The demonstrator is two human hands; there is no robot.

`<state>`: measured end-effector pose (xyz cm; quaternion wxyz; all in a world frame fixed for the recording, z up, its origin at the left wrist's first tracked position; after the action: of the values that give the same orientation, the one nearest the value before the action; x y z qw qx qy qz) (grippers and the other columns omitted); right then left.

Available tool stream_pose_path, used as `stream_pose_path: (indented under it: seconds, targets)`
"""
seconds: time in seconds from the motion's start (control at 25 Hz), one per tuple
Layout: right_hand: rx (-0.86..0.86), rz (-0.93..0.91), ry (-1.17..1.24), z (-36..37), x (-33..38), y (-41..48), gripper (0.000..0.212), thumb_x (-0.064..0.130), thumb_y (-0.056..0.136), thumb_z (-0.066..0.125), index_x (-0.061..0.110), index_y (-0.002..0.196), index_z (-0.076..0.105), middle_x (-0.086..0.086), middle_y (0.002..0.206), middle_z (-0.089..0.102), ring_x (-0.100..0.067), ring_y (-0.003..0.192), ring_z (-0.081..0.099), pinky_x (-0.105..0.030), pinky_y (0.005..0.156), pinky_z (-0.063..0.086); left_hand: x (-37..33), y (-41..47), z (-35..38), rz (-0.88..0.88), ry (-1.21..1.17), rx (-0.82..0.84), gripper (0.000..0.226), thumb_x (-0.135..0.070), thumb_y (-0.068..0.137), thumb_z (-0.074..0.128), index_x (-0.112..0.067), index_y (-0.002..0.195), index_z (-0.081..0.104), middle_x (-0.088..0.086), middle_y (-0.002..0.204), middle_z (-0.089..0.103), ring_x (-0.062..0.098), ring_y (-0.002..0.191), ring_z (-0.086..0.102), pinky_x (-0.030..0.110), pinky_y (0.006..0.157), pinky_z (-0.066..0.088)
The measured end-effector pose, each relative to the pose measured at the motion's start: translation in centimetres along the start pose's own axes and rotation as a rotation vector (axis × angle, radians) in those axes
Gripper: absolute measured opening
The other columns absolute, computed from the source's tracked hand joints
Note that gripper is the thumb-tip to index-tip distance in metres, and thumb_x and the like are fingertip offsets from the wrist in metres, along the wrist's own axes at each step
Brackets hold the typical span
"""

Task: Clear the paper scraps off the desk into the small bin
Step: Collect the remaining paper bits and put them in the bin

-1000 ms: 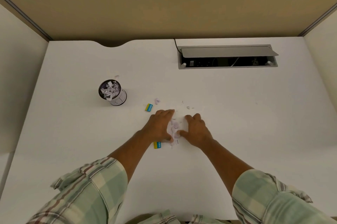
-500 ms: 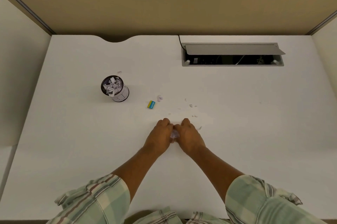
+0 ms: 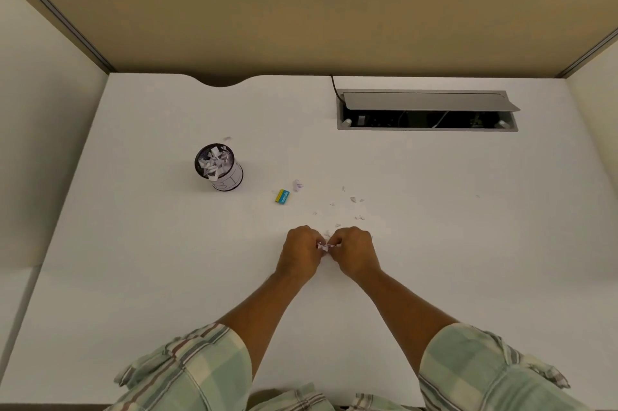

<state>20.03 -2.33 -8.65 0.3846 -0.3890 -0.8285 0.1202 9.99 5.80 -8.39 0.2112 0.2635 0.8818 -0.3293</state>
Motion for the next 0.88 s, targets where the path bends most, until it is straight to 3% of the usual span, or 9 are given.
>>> stream_pose_path:
  seconds: [0.12, 0.4, 0.56, 0.68, 0.8, 0.88]
  targets:
    - [-0.010, -0.012, 0.099, -1.1, 1.3, -0.1, 0.006, 0.005, 0.082, 0.076, 0.011, 0.080, 0.079, -0.002, 0.082, 0.075, -0.016, 0.073, 0.067, -0.017, 0.062, 0.049, 0.2, -0.4, -2.5, -0.009, -0.083, -0.084, 0.020, -0.017, 0.084, 0.081, -0.009, 0.102, 0.081, 0.008, 0.101, 0.078, 0.018, 0.086, 0.072, 0.020, 0.080, 0.054]
    - [-0.040, -0.147, 0.169, -1.8, 10.6, 1.5, 0.003, 0.011, 0.082, 0.079, 0.013, 0.084, 0.080, -0.001, 0.081, 0.075, -0.016, 0.076, 0.070, -0.033, 0.078, 0.061, 2.3, -0.8, -12.1, 0.028, -0.150, -0.267, 0.021, -0.019, 0.077, 0.087, -0.014, 0.097, 0.082, 0.001, 0.094, 0.077, 0.005, 0.070, 0.059, 0.002, 0.061, 0.037]
    - [-0.075, -0.248, 0.196, -2.0, 17.8, 2.7, 0.002, 0.012, 0.085, 0.077, 0.012, 0.083, 0.079, 0.002, 0.075, 0.071, -0.015, 0.071, 0.069, -0.031, 0.075, 0.061, 4.0, -0.5, -18.8, 0.082, -0.198, -0.376, 0.008, -0.013, 0.078, 0.085, -0.015, 0.086, 0.083, 0.000, 0.083, 0.077, 0.000, 0.061, 0.060, 0.005, 0.058, 0.042]
    - [-0.091, -0.305, 0.188, -2.1, 22.7, 3.9, 0.005, 0.011, 0.084, 0.076, 0.014, 0.079, 0.078, 0.007, 0.070, 0.069, -0.013, 0.069, 0.068, -0.026, 0.067, 0.058, 5.3, 0.4, -23.2, 0.103, -0.214, -0.443, 0.009, -0.010, 0.078, 0.084, -0.015, 0.086, 0.083, 0.000, 0.082, 0.078, -0.006, 0.060, 0.061, 0.007, 0.066, 0.049]
    - [-0.096, -0.330, 0.142, -1.6, 26.6, 5.7, 0.008, 0.009, 0.085, 0.073, 0.013, 0.081, 0.078, 0.004, 0.076, 0.071, -0.012, 0.069, 0.066, -0.016, 0.059, 0.048, 6.8, 1.7, -26.6, 0.091, -0.195, -0.505, 0.016, -0.011, 0.073, 0.088, -0.012, 0.088, 0.083, 0.004, 0.089, 0.079, 0.004, 0.072, 0.062, -0.005, 0.065, 0.042]
    - [-0.113, -0.332, 0.100, -1.2, 28.5, 6.9, 0.010, 0.007, 0.087, 0.071, 0.011, 0.084, 0.079, 0.000, 0.081, 0.074, -0.014, 0.071, 0.066, -0.016, 0.060, 0.047, 7.8, 3.1, -27.9, 0.059, -0.173, -0.501, 0.018, -0.013, 0.073, 0.089, -0.012, 0.090, 0.083, 0.006, 0.094, 0.079, 0.011, 0.076, 0.066, -0.003, 0.057, 0.040]
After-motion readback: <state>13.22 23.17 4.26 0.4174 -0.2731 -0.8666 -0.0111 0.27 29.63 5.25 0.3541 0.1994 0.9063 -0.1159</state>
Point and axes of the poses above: each hand's wrist, its own y-axis towards the middle knuckle, its own z-axis out of the palm, x = y × z, the point moved 10 cm from there along y, towards the middle knuckle
